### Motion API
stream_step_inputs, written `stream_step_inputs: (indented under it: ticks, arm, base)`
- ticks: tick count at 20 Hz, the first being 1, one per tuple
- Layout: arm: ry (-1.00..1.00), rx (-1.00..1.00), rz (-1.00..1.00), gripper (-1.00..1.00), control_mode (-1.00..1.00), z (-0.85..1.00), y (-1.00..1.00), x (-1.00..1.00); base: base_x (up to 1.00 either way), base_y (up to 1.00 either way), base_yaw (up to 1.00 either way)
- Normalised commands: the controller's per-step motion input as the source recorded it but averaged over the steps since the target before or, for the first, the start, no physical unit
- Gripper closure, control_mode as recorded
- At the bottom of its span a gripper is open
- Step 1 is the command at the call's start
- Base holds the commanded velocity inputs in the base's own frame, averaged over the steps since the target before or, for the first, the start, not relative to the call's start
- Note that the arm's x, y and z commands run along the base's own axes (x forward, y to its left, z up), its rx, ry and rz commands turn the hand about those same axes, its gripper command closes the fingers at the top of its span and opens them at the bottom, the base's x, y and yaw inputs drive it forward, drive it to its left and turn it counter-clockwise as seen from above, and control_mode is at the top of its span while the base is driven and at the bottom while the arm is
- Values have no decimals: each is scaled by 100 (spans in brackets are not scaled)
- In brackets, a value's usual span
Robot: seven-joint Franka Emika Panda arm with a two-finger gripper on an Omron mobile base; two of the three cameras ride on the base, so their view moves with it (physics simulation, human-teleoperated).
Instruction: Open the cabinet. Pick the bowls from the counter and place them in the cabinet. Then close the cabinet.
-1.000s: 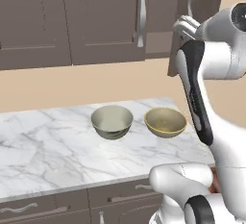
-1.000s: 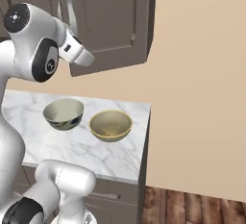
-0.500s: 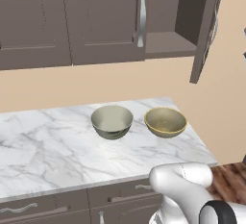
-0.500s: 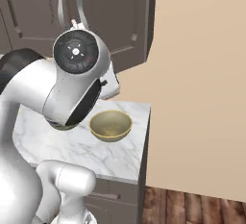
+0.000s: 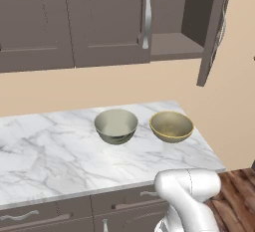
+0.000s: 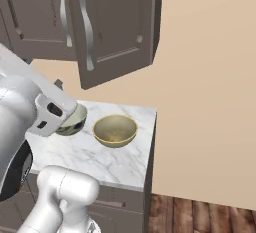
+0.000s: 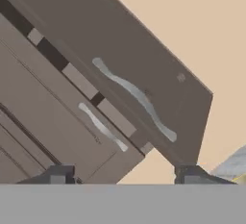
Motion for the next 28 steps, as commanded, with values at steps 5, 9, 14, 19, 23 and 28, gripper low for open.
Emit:
stream_step_inputs:
  ticks: [5, 9, 14, 19, 23, 28]
  arm:
    - [-20, -40, -9, -100, -100, 29, 100, -9]
    - [9, -19, -17, -100, -100, -2, 61, 58]
    - [0, -3, -8, -100, -100, 0, 1, 71]
    - [0, -1, -5, -100, -100, -2, -19, 71]
    - [0, -6, -2, -100, -100, -14, -6, 72]
    - [0, -10, -1, -100, -100, -13, -2, 58]
  base:
    - [0, 0, 0]
    - [0, 0, 0]
    - [0, 0, 0]
    - [0, 0, 0]
    - [0, 0, 0]
    - [0, 0, 0]
